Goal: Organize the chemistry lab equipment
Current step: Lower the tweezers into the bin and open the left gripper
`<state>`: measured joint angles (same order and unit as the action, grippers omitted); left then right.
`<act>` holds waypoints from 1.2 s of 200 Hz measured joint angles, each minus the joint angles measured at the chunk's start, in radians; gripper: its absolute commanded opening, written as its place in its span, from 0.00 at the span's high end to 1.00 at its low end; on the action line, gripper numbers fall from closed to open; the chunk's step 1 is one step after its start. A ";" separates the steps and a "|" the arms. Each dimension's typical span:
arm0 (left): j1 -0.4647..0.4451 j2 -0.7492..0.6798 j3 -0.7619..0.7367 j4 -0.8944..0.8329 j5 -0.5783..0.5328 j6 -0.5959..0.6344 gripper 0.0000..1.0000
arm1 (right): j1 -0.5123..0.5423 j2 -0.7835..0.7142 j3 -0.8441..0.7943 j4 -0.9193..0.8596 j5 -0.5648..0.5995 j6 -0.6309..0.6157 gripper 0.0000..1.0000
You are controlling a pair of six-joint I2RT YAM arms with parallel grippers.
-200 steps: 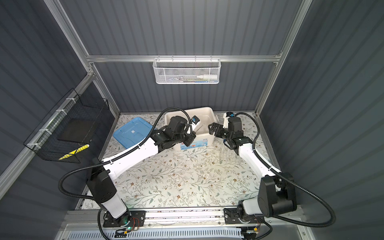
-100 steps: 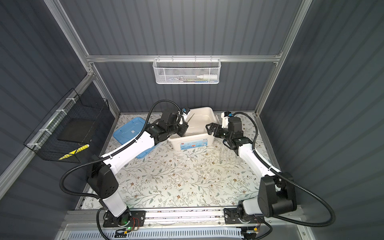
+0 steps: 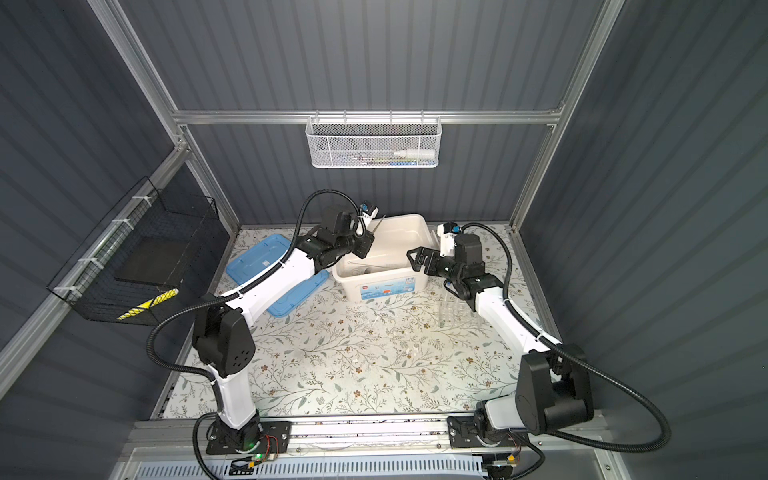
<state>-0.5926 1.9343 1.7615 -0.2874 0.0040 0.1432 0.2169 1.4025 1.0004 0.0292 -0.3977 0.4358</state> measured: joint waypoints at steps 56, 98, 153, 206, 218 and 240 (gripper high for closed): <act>0.016 0.182 0.163 -0.059 0.052 0.075 0.94 | 0.002 0.000 0.000 -0.004 0.000 -0.018 0.01; 0.020 0.275 0.239 -0.107 0.079 0.120 0.94 | 0.006 0.000 0.002 -0.018 0.001 -0.023 0.01; 0.024 0.406 0.375 -0.162 0.128 0.135 0.93 | 0.008 0.005 0.005 -0.032 0.004 -0.026 0.01; 0.024 0.477 0.416 -0.195 0.140 0.135 0.93 | 0.010 0.012 0.012 -0.044 0.008 -0.031 0.01; 0.024 0.480 0.416 -0.201 0.140 0.135 0.93 | 0.010 0.012 0.012 -0.047 0.010 -0.034 0.01; 0.025 0.480 0.417 -0.204 0.140 0.135 0.93 | 0.010 0.012 0.013 -0.054 0.013 -0.037 0.01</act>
<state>-0.5678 2.4138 2.1780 -0.4915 0.1436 0.2779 0.2272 1.4147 1.0138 -0.0250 -0.3843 0.3988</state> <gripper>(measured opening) 0.070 0.989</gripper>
